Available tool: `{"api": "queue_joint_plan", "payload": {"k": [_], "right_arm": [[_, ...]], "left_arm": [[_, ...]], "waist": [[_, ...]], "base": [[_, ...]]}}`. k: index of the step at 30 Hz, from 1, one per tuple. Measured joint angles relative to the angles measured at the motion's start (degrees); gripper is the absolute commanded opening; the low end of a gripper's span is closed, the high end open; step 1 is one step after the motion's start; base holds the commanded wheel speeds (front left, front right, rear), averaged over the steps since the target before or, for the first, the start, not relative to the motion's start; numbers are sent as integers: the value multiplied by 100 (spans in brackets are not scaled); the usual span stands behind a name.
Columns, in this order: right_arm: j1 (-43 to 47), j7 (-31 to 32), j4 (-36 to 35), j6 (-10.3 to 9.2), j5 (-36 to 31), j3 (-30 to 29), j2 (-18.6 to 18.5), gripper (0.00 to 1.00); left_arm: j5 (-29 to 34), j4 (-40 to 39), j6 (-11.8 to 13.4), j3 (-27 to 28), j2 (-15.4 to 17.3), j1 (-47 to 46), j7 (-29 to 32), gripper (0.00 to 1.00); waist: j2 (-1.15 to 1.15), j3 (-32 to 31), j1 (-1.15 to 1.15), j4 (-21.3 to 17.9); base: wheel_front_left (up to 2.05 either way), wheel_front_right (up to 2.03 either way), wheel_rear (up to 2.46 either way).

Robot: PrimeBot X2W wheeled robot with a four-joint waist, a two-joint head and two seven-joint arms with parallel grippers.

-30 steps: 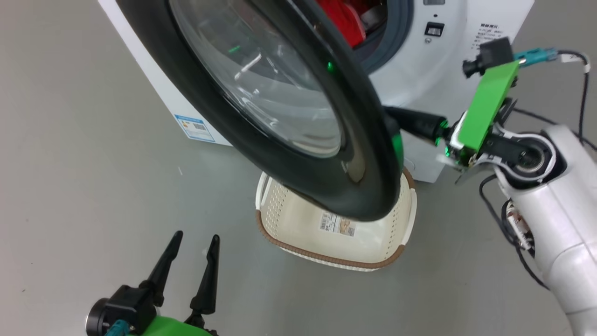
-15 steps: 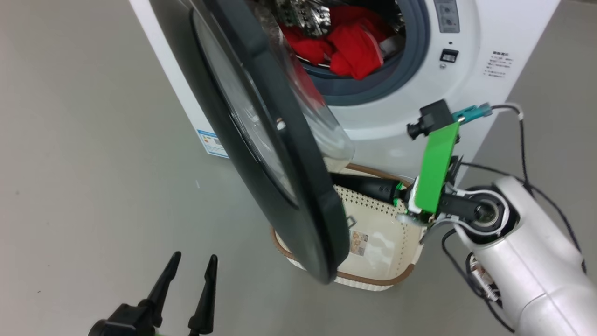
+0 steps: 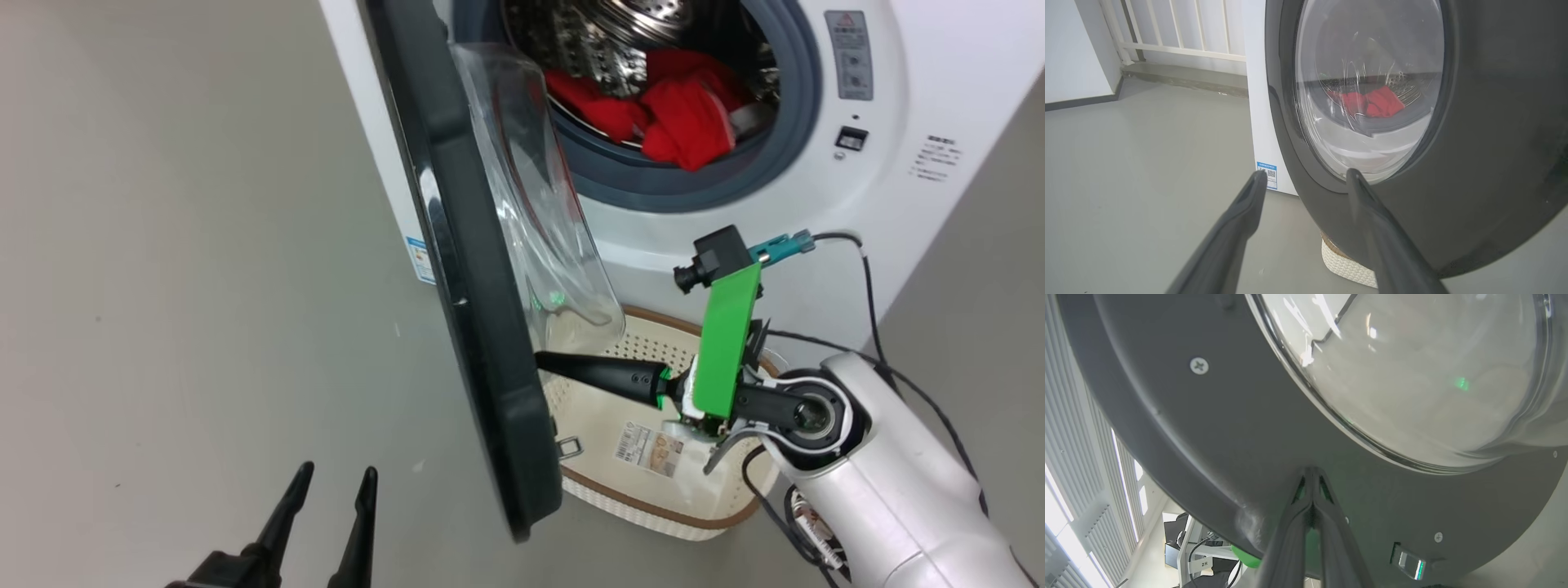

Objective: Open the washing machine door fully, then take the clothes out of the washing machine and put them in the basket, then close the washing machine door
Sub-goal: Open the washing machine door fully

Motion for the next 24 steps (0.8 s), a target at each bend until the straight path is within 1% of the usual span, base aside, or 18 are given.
{"api": "queue_joint_plan", "payload": {"k": [11, 19, 24], "right_arm": [[131, -132, 11, 0, 0, 147, 153, 0], [97, -288, 135, 0, 20, 374, 235, 0], [7, -410, 169, 0, 197, 494, 233, 0]], "left_arm": [[-2, -11, 9, 60, 7, 64, 0, 100], [-49, -124, 80, 121, 8, 134, 0, 100], [-92, -197, 136, 160, 8, 134, 0, 100]], "waist": [[0, -140, 0, 415], [0, -94, -1, 494], [0, -38, 0, 524]], "base": [[0, 0, 0], [0, 0, 0], [0, 0, 0]]}}
